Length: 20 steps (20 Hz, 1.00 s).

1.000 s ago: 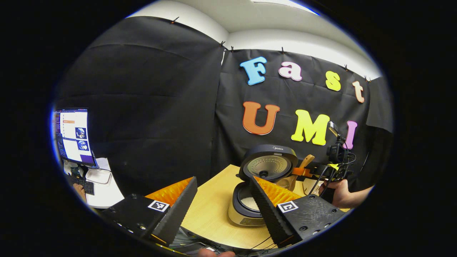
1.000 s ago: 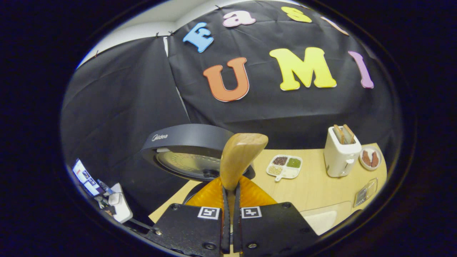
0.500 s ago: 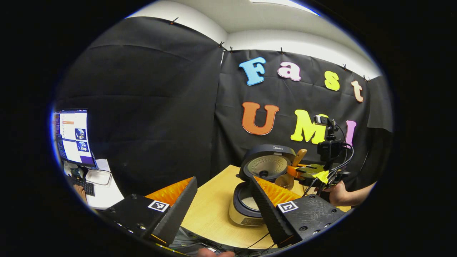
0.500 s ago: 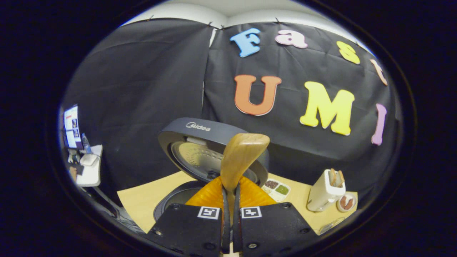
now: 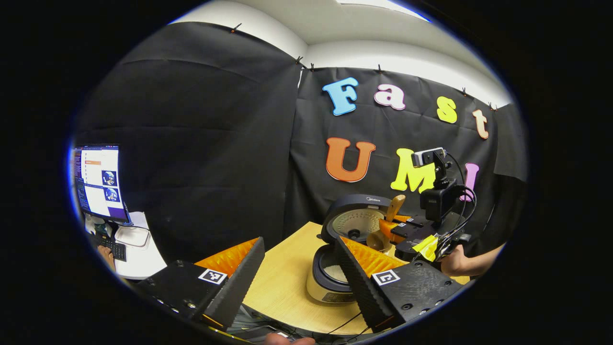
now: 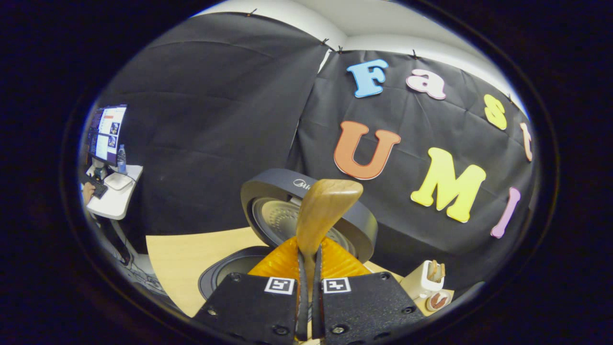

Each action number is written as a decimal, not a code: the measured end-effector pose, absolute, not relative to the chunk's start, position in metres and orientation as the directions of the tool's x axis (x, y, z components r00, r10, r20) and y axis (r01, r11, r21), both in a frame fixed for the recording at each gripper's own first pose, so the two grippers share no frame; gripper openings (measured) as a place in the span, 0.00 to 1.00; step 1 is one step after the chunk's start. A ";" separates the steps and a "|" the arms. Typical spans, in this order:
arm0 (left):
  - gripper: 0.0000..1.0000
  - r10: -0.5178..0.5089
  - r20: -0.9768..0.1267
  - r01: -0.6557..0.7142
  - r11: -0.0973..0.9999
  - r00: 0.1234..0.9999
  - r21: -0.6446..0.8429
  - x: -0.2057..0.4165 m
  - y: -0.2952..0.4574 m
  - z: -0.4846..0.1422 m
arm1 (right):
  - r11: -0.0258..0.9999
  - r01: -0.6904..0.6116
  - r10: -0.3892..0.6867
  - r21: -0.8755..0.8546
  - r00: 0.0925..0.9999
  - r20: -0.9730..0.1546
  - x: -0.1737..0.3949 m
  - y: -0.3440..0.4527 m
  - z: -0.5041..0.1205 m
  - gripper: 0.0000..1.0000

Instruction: Close the left gripper, press the button to open the rice cooker; take a wooden spoon from the chopstick holder with the right hand, scoop a spoonful of rice and pour it into the rice cooker, then put the wooden spoon back into the chopstick holder.

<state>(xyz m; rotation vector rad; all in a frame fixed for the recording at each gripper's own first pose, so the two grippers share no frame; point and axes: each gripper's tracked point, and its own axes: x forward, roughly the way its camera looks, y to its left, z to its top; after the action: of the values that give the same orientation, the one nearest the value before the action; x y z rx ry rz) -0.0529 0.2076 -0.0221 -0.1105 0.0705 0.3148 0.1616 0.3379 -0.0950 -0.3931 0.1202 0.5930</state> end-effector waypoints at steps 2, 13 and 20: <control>0.95 0.301 -0.091 -0.309 0.946 0.949 -0.097 -0.054 0.207 -0.024 | 0.768 -0.564 0.518 -0.303 0.826 -0.223 0.163 0.333 -0.093 0.08; 0.95 0.234 -0.108 -0.241 0.968 0.966 -0.061 -0.029 0.174 -0.014 | 0.832 -0.541 0.553 0.120 0.792 -0.260 0.139 0.259 -0.061 0.08; 0.95 0.168 -0.104 -0.174 0.983 0.980 -0.050 0.014 0.133 -0.008 | 0.900 -0.377 0.423 0.218 0.877 -0.229 0.156 0.117 -0.043 0.09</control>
<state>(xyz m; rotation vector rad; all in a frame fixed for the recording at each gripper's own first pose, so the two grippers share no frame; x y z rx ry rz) 0.0136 0.1334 -0.0084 -0.0590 0.0999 0.1723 0.1561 0.1168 -0.0431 0.1692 0.2761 0.4196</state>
